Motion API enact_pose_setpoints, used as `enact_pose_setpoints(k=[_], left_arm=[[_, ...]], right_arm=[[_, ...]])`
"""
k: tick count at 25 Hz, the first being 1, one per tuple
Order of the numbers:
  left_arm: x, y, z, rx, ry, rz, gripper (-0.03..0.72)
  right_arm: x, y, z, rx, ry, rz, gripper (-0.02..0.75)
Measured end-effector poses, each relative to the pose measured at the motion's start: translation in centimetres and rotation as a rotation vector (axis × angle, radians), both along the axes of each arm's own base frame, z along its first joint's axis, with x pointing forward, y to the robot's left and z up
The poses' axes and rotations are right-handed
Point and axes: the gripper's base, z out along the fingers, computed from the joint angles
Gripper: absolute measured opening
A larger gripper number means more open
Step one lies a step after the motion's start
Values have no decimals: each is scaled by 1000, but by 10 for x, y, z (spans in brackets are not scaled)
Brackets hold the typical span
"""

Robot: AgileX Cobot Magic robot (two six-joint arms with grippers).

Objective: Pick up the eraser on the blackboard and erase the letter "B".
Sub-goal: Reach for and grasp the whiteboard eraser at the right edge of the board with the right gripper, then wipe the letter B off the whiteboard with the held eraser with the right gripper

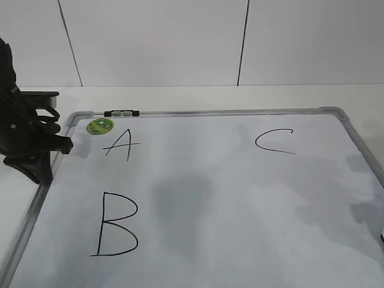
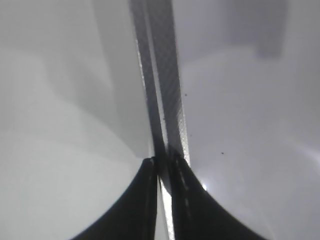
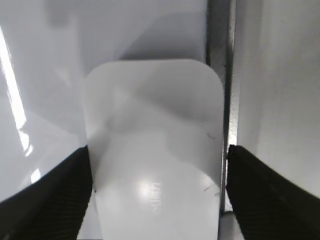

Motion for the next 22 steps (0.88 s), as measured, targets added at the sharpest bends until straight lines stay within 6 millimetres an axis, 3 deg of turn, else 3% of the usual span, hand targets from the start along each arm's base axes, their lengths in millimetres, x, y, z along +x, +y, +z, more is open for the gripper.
enact_pose_setpoints(k=[18, 22], left_arm=[[0, 0, 0, -3, 0, 2, 35], [0, 0, 0, -3, 0, 2, 35]], right_arm=[[1, 0, -8, 6, 48, -26, 642], [1, 0, -8, 6, 48, -26, 609]])
